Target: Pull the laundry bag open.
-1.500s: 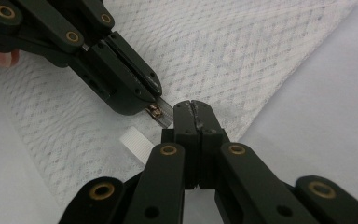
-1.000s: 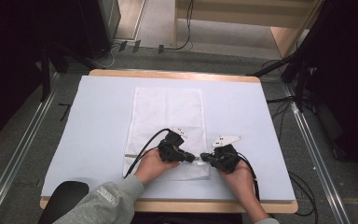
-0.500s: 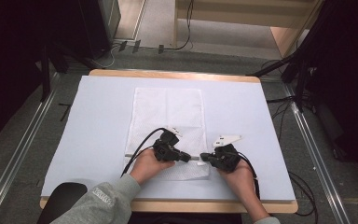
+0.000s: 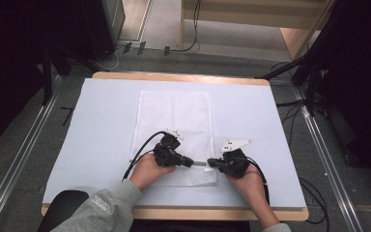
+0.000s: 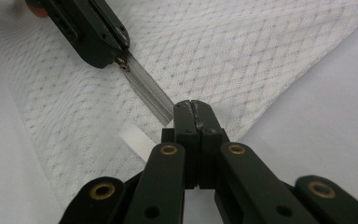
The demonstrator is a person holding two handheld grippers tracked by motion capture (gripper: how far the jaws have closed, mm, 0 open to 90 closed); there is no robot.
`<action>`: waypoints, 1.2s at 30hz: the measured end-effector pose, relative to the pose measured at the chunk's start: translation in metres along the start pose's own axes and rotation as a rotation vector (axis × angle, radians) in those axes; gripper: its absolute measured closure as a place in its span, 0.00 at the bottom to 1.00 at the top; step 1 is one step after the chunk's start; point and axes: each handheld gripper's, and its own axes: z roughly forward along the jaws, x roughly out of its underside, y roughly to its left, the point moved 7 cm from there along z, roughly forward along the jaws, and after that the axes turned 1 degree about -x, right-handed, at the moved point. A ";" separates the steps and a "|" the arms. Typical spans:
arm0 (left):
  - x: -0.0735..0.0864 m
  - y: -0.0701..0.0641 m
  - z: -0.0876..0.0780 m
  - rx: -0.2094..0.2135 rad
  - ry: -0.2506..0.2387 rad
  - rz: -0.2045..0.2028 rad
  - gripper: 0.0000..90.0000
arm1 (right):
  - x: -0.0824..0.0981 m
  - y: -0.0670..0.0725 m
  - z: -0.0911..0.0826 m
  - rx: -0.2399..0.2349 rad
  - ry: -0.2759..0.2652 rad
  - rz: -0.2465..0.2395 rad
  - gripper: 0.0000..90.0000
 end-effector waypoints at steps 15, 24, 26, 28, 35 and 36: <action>0.009 0.007 -0.015 -0.008 -0.008 -0.025 0.98 | 0.000 -0.001 0.000 -0.013 0.000 -0.021 1.00; 0.016 0.010 -0.031 -0.019 -0.016 -0.030 0.98 | -0.001 -0.001 0.000 -0.017 0.008 -0.023 1.00; 0.017 0.010 -0.034 -0.025 -0.023 -0.038 0.97 | -0.001 -0.001 0.000 -0.018 0.010 -0.022 1.00; 0.019 0.011 -0.038 -0.024 -0.027 -0.043 0.97 | -0.001 -0.002 0.000 -0.019 0.012 -0.020 1.00; 0.026 0.015 -0.048 -0.035 -0.031 -0.057 0.98 | -0.001 -0.002 0.000 -0.028 0.014 -0.023 1.00; 0.027 0.015 -0.049 -0.036 -0.033 -0.059 0.97 | -0.001 -0.002 0.000 -0.029 0.014 -0.024 1.00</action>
